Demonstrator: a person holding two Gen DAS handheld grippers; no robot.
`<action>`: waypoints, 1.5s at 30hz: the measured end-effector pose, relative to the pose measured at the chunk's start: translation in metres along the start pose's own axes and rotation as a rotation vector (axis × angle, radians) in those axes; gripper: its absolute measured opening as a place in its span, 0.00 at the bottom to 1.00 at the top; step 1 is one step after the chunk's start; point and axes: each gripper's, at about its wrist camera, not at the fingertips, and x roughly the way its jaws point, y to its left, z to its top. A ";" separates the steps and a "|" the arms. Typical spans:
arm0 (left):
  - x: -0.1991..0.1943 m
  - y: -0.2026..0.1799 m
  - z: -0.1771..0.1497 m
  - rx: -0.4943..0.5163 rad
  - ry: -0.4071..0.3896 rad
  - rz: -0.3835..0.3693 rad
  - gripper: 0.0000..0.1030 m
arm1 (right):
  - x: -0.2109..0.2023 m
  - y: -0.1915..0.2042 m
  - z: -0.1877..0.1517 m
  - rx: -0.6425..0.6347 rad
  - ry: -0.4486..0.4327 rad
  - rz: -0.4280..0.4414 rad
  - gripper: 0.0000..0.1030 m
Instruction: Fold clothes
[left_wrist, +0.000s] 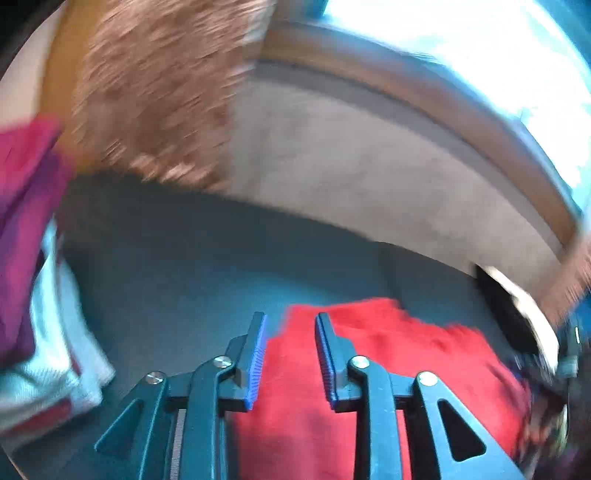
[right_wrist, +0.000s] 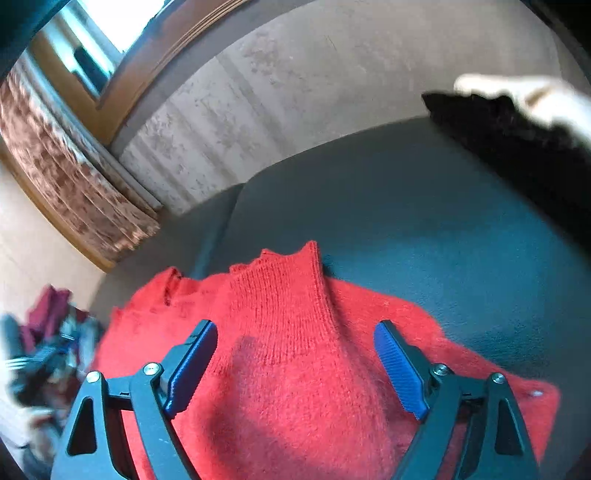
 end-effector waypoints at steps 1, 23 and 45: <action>-0.005 -0.010 0.000 0.050 -0.013 -0.037 0.30 | -0.009 0.011 0.001 -0.044 -0.038 -0.010 0.81; 0.091 -0.071 -0.023 0.245 0.261 -0.078 0.17 | 0.071 0.098 -0.009 -0.393 0.221 -0.135 0.94; 0.131 -0.045 -0.004 -0.015 0.212 -0.143 0.10 | 0.064 0.089 0.010 -0.294 0.113 -0.164 0.17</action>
